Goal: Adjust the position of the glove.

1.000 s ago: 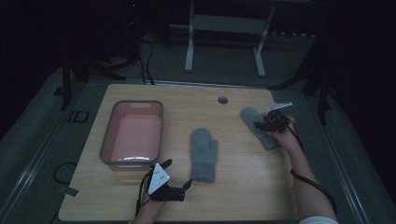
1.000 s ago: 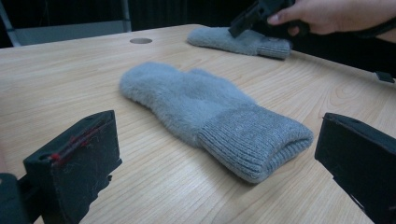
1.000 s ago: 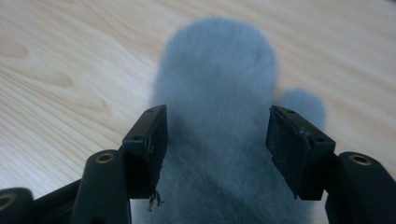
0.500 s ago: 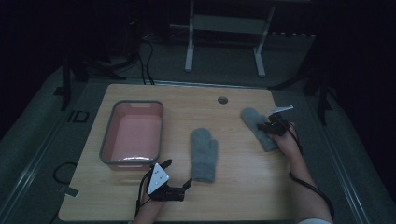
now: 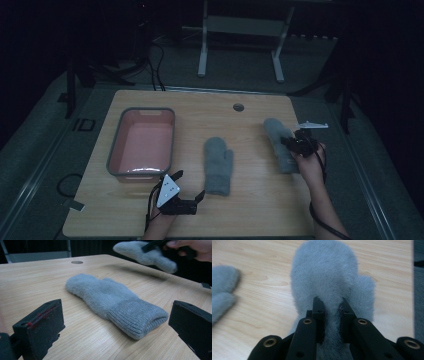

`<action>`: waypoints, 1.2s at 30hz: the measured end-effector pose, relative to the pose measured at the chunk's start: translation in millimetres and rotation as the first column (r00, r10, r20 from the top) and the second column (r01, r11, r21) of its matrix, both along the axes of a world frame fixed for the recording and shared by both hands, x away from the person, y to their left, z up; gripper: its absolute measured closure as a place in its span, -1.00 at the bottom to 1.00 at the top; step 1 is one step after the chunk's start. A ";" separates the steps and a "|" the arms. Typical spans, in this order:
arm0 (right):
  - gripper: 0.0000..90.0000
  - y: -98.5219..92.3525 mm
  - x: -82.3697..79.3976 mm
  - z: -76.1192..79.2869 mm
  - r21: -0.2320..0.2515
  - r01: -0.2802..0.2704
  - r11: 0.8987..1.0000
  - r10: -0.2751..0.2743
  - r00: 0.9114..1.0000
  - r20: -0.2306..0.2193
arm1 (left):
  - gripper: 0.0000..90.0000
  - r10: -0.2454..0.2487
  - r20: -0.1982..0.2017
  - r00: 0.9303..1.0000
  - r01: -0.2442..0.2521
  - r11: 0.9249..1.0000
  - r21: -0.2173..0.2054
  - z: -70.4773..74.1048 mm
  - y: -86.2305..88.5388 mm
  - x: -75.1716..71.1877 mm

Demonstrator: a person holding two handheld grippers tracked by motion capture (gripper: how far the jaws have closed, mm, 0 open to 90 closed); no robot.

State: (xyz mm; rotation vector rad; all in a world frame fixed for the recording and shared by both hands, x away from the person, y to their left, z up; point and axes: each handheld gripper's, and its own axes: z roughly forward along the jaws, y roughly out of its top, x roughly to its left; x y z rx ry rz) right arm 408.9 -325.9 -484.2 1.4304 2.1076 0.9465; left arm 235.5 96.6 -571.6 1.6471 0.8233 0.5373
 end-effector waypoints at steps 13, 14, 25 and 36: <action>0.77 -4.4 -74.3 3.9 0.063 0.214 0.975 -0.215 0.976 0.013 | -0.99 0.000 0.009 1.000 0.000 1.000 0.014 0.1 -1.5 -0.6; 0.77 -1.7 -78.9 -3.5 0.060 0.211 0.976 -0.211 0.977 -0.007 | -0.99 0.000 0.009 1.000 0.000 1.000 0.013 0.1 -1.5 -0.6; 0.72 5.8 -69.9 -50.0 -0.037 0.226 0.973 -0.228 0.971 -0.072 | -0.99 -0.003 0.009 1.000 0.003 1.000 0.019 0.2 -1.7 -1.3; 0.12 -0.5 -67.7 -49.0 -0.031 0.106 0.994 -0.108 0.993 -0.047 | -0.99 -0.008 0.007 1.000 0.007 1.000 0.020 0.3 -1.8 -1.0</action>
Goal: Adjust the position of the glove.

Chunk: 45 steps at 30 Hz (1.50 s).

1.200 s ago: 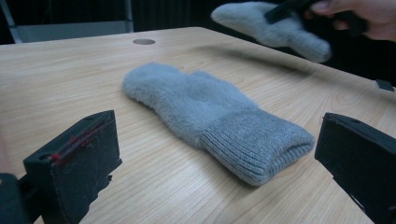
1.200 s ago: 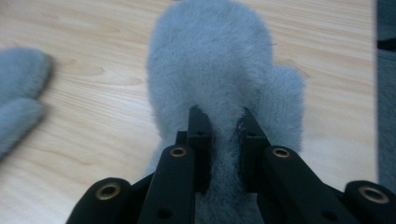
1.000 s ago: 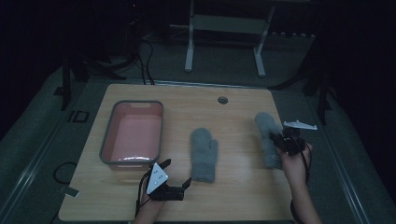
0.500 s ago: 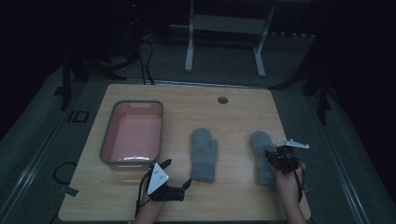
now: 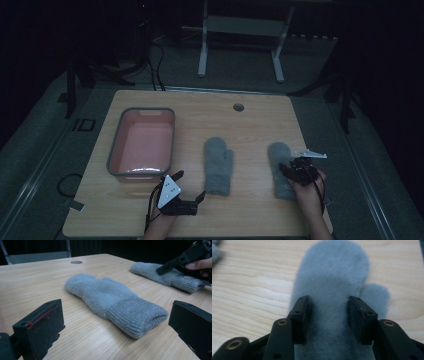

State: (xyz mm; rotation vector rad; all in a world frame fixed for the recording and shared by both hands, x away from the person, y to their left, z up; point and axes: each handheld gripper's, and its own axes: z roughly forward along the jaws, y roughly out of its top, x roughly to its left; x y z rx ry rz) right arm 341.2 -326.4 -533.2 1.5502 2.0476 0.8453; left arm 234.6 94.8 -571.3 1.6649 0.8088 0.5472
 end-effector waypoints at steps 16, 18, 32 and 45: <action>0.20 -19.9 -1.8 1.3 -0.006 -0.239 0.971 0.238 0.969 -0.062 | -0.99 -0.004 -0.004 1.000 0.004 1.000 0.006 0.2 -0.2 0.8; 0.24 -20.7 -0.1 -1.3 0.015 -0.219 0.976 0.219 0.972 -0.078 | -0.99 -0.004 -0.005 1.000 0.004 1.000 0.003 0.1 0.0 1.0; 0.84 5.5 -10.3 11.6 0.006 -0.021 1.000 0.021 1.000 0.011 | -0.99 0.001 -0.007 1.000 -0.001 1.000 0.001 0.1 0.1 1.0; 0.84 69.0 -9.4 63.5 0.073 0.000 0.997 -0.007 0.996 0.093 | -0.99 0.004 0.004 1.000 -0.004 1.000 0.007 0.0 -0.1 -0.1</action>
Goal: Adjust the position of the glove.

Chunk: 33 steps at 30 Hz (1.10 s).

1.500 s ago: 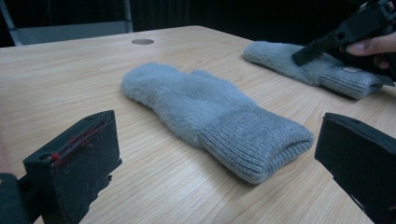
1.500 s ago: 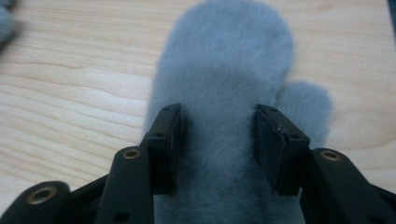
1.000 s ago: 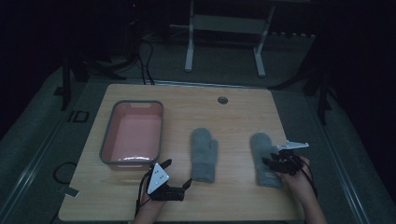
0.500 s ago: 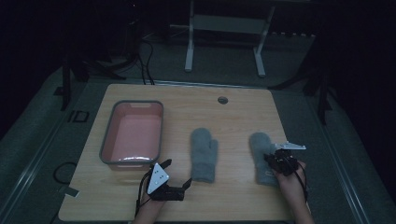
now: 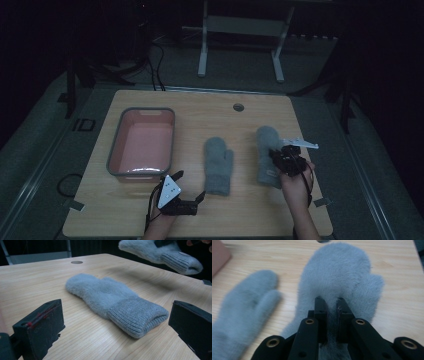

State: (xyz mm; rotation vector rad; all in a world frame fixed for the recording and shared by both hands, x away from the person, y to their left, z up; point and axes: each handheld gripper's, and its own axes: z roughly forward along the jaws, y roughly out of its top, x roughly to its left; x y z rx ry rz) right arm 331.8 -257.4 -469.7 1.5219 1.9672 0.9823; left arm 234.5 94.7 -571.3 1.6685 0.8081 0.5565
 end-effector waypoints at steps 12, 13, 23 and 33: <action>0.84 74.0 0.3 2.8 0.072 -0.075 0.995 0.076 0.997 -0.013 | -0.99 0.000 0.000 1.000 0.000 1.000 0.007 0.1 -0.4 0.1; 0.83 80.8 0.3 2.0 0.076 -0.090 0.993 0.091 0.996 -0.017 | -0.99 0.000 0.000 1.000 0.000 1.000 0.008 0.1 -0.6 0.1; 0.83 125.2 -6.3 -7.0 0.105 -0.121 0.987 0.126 0.991 -0.040 | -0.99 -0.017 0.003 1.000 0.017 1.000 0.002 0.3 -1.0 -1.0; 0.80 146.3 -0.7 -39.0 0.088 -0.113 0.990 0.122 0.987 -0.107 | -0.99 -0.015 0.012 1.000 0.016 1.000 -0.020 2.4 0.6 -2.6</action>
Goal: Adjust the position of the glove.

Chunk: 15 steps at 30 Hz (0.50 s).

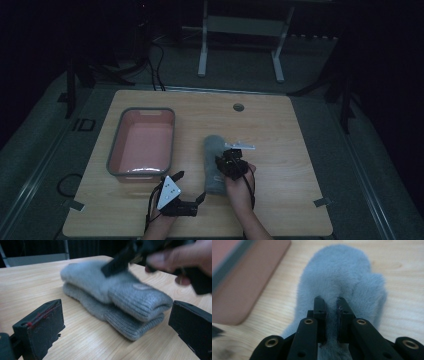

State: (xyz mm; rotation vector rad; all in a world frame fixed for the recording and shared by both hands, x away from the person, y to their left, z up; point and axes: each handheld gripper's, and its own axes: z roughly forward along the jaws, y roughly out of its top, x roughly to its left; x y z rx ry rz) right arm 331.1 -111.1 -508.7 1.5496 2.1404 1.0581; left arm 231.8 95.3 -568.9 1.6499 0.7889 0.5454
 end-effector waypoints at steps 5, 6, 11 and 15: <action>0.71 4.2 3.1 -18.6 -0.032 -0.004 0.999 0.004 1.000 -0.003 | -0.99 0.004 -0.007 1.000 -0.004 1.000 0.004 0.7 0.6 -0.2; 0.66 4.4 2.7 -17.9 -0.024 -0.005 1.000 0.005 1.000 0.001 | -0.99 0.005 -0.009 1.000 -0.005 1.000 0.009 1.2 0.6 -0.2; 0.35 -3.0 2.6 -1.6 0.029 -0.078 0.997 0.078 0.997 0.015 | -0.99 0.030 0.023 0.999 -0.030 0.999 0.013 4.6 3.4 -0.7; 0.10 -17.8 5.3 12.9 0.052 -0.135 0.990 0.132 0.990 0.049 | -0.99 0.038 0.014 0.999 -0.039 0.999 0.013 13.2 3.7 0.1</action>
